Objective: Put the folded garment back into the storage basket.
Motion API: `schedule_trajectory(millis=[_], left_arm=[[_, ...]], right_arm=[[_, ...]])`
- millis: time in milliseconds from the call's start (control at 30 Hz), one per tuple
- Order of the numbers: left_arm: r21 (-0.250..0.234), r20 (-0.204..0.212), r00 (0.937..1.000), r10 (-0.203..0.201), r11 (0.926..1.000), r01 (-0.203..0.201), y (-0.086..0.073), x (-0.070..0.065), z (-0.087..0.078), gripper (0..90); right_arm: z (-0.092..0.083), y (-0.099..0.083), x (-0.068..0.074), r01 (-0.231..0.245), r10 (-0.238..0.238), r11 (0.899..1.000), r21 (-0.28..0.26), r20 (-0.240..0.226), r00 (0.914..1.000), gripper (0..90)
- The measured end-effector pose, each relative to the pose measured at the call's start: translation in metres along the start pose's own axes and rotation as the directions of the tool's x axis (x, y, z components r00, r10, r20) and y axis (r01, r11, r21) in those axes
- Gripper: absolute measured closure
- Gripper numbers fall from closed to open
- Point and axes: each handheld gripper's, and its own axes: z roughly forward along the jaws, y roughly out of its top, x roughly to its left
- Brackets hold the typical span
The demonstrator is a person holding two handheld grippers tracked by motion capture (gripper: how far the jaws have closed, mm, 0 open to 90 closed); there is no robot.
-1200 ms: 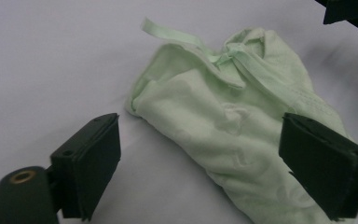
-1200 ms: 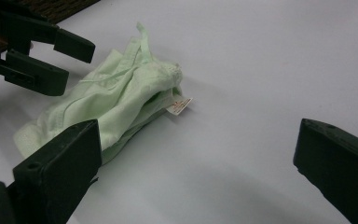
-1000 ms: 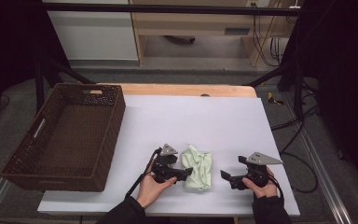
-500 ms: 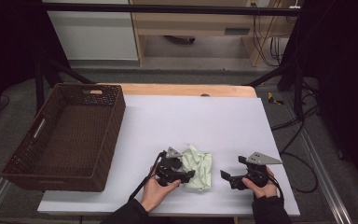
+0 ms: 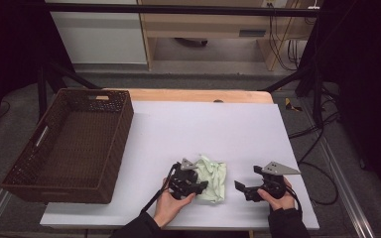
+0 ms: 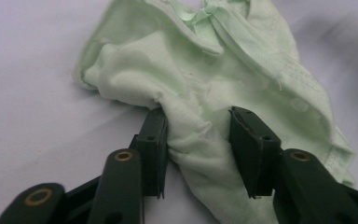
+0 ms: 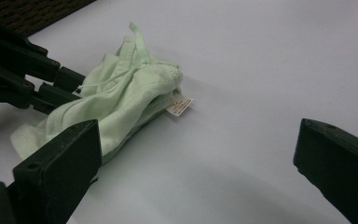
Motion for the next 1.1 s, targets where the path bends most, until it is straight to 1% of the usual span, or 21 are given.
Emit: schedule_trajectory(millis=[133, 233, 300, 400, 467, 533, 633, 700, 767, 867, 933, 1100], left_arm=[[-0.002, 0.0, 0.9998, -0.022, 0.9998, 0.022, 0.001, 0.001, 0.001, 66.7], [-0.001, -0.009, 0.9998, -0.016, 0.9999, 0.016, 0.001, 0.001, 0.001, 72.3], [0.0, -0.006, 0.9998, -0.019, 0.9998, 0.019, 0.002, 0.001, 0.001, 74.5], [-0.003, -0.007, 0.9999, -0.012, 0.9999, 0.012, 0.001, 0.001, 0.001, 76.9], [-0.003, -0.006, 1.0, -0.007, 1.0, 0.007, 0.001, 0.0, 0.001, 78.2], [-0.008, -0.005, 0.9999, -0.015, 0.9999, 0.015, 0.002, 0.0, 0.001, 79.3], [-0.017, 0.009, 0.9998, -0.02, 0.9997, 0.02, 0.003, 0.0, 0.001, 80.7], [-0.02, 0.011, 0.9998, -0.014, 0.9997, 0.015, 0.003, -0.001, 0.001, 81.0], [-0.023, 0.023, 0.9996, -0.016, 0.9996, 0.017, 0.004, -0.001, -0.001, 81.3], [-0.027, 0.031, 0.9995, -0.007, 0.9996, 0.008, 0.007, -0.001, -0.005, 81.5], [-0.032, 0.043, 0.9991, -0.006, 0.9994, 0.007, 0.009, -0.003, -0.008, 81.6], [-0.049, 0.064, 0.9978, 0.014, 0.9987, -0.011, 0.015, -0.008, -0.015, 81.8]], right_arm=[[0.0, 0.0, 0.0, 0.0, 0.0, 1.0, -0.003, 0.0, 1.0, 1.8], [0.0, 0.0, 0.0, 0.003, -0.003, 1.0, -0.003, 0.0, 1.0, 1.8], [0.0, 0.0, 0.0, 0.003, -0.003, 1.0, -0.004, -0.001, 1.0, 1.7], [0.0, 0.0, 0.0, 0.001, -0.001, 1.0, -0.002, 0.002, 1.0, 1.8], [0.0, 0.0, 0.0, 0.0, 0.0, 1.0, -0.001, -0.001, 1.0, 1.7], [0.0, 0.0, 0.0, 0.003, -0.003, 1.0, -0.001, 0.001, 1.0, 1.8], [0.0, 0.0, 0.0, -0.001, 0.001, 1.0, -0.004, 0.001, 1.0, 1.8], [0.0, 0.0, 0.0, 0.0, 0.0, 1.0, -0.004, 0.001, 1.0, 1.8], [0.0, 0.0, 0.0, 0.0, 0.0, 1.0, -0.004, 0.001, 1.0, 1.7], [0.0, 0.0, 0.0, 0.001, -0.001, 1.0, -0.006, 0.002, 1.0, 1.8], [-0.001, 0.0, 0.0, 0.001, -0.001, 1.0, -0.008, 0.004, 1.0, 1.8], [-0.001, 0.0, 0.0, -0.001, 0.001, 1.0, -0.009, 0.004, 1.0, 1.8]])
